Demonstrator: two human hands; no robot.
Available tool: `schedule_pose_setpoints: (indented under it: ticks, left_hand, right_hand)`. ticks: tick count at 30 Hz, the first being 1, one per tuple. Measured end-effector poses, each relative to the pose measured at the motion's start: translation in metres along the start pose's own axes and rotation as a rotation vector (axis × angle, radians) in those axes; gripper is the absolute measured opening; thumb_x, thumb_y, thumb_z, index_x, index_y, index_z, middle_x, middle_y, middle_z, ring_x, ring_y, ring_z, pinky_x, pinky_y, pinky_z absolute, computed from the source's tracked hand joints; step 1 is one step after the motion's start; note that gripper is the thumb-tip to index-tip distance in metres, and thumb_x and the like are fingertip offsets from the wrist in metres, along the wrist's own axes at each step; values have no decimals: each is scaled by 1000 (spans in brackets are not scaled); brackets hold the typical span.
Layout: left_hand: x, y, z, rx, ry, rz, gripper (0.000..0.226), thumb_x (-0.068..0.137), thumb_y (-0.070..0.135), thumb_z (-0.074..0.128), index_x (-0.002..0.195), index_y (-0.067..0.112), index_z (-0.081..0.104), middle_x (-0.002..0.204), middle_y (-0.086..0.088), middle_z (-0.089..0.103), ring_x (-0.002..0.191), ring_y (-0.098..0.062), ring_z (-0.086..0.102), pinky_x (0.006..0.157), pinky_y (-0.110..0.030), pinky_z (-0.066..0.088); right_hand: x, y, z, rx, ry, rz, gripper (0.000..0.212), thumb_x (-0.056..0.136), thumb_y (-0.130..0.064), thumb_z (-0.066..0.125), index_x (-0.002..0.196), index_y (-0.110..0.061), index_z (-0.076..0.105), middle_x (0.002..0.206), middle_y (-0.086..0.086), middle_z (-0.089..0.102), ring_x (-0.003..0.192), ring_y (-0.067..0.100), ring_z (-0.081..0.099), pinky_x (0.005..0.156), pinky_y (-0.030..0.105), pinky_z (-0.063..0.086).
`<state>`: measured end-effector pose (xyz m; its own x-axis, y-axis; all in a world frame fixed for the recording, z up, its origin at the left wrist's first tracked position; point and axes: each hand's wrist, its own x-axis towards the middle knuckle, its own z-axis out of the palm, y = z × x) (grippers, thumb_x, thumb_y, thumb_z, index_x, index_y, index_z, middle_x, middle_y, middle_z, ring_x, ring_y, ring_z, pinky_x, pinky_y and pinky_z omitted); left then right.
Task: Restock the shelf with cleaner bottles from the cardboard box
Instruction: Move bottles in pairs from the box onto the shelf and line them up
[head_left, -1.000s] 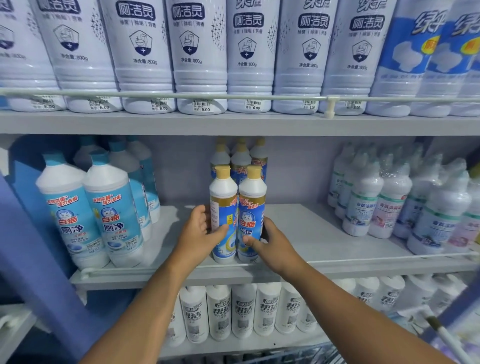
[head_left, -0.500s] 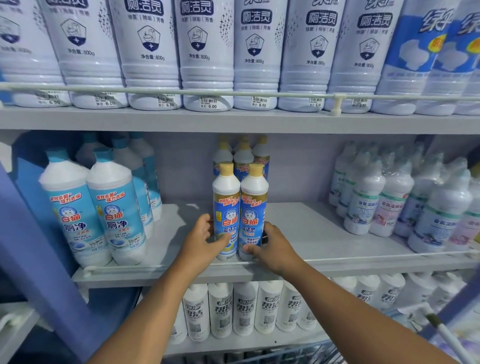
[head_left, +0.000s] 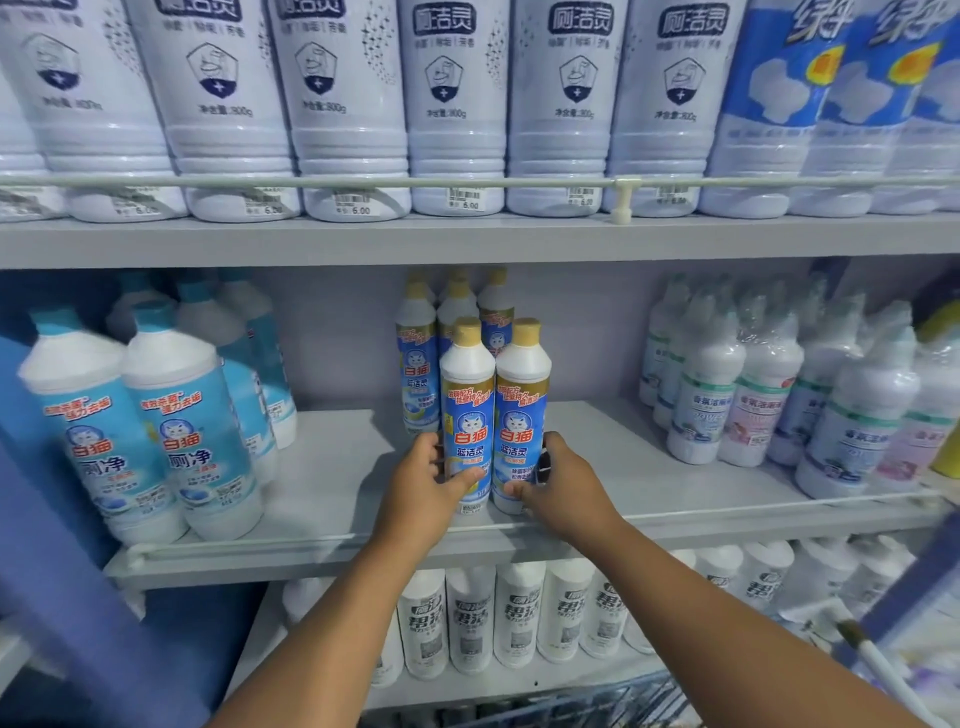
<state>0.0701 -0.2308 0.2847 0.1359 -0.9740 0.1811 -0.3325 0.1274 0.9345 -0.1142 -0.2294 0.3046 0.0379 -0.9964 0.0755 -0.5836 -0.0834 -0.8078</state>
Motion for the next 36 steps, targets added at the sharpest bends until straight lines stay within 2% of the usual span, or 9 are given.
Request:
schedule_pose_setpoints:
  ticks: [6, 11, 13, 21, 25, 26, 30, 33, 36]
  left_hand:
    - [15, 1, 10, -57, 8, -41, 40, 82, 16, 81, 114, 25, 60, 106, 7, 71, 96, -11, 70, 83, -34, 59]
    - [28, 2, 15, -70, 37, -60, 38, 86, 14, 78, 116, 23, 57, 103, 10, 67, 89, 1, 65, 61, -8, 49]
    - [32, -1, 18, -71, 69, -58, 38, 86, 15, 77, 118, 22, 57, 104, 8, 67, 86, 4, 64, 57, -5, 48]
    - [53, -7, 25, -94, 47, -58, 37, 88, 17, 75, 120, 18, 56, 110, 4, 69, 88, 2, 65, 62, -6, 49]
    - [57, -18, 27, -126, 62, -44, 36, 87, 16, 77, 115, 25, 57, 112, 2, 72, 96, -8, 70, 82, -28, 59]
    - [58, -19, 27, -127, 64, -36, 35, 87, 15, 76, 114, 25, 58, 110, 3, 72, 96, -7, 70, 83, -28, 59]
    - [63, -19, 26, -135, 67, -16, 33, 88, 12, 75, 114, 23, 58, 104, 9, 71, 89, 4, 68, 68, -9, 53]
    - [68, -25, 25, -171, 90, -36, 30, 87, 12, 75, 111, 21, 59, 107, 7, 71, 94, -2, 70, 75, -15, 54]
    - [72, -30, 26, -203, 124, -42, 29, 86, 7, 76, 103, 24, 60, 105, 8, 72, 91, 1, 71, 76, -17, 55]
  right_hand:
    - [14, 5, -3, 49, 15, 8, 50, 85, -23, 79, 126, -21, 52, 112, -7, 64, 91, 9, 59, 70, 15, 42]
    - [37, 8, -4, 101, 19, 19, 52, 87, -21, 77, 133, -19, 52, 117, -4, 63, 96, 11, 57, 81, 23, 47]
    - [48, 9, -2, 125, 15, 26, 50, 89, -20, 75, 134, -19, 53, 121, -3, 64, 98, 11, 57, 84, 24, 48]
    - [86, 9, 3, 98, 19, 30, 44, 92, -16, 71, 134, -17, 57, 127, 2, 65, 97, 12, 57, 84, 24, 46]
    - [102, 12, 6, 31, 14, 25, 46, 93, -18, 70, 136, -17, 55, 131, 4, 65, 112, 22, 62, 90, 28, 46]
    - [106, 13, 8, 27, 15, 21, 46, 93, -18, 71, 136, -17, 55, 131, 4, 65, 112, 22, 62, 90, 29, 47]
    - [118, 17, 12, 48, 17, 4, 47, 93, -20, 71, 136, -18, 53, 130, 3, 65, 103, 17, 60, 89, 29, 49]
    - [126, 17, 14, 60, -3, 5, 48, 94, -20, 69, 139, -18, 51, 132, 2, 63, 107, 17, 60, 88, 27, 47]
    - [132, 20, 16, 83, -9, -4, 46, 95, -20, 68, 138, -18, 52, 133, 2, 63, 105, 16, 60, 87, 25, 46]
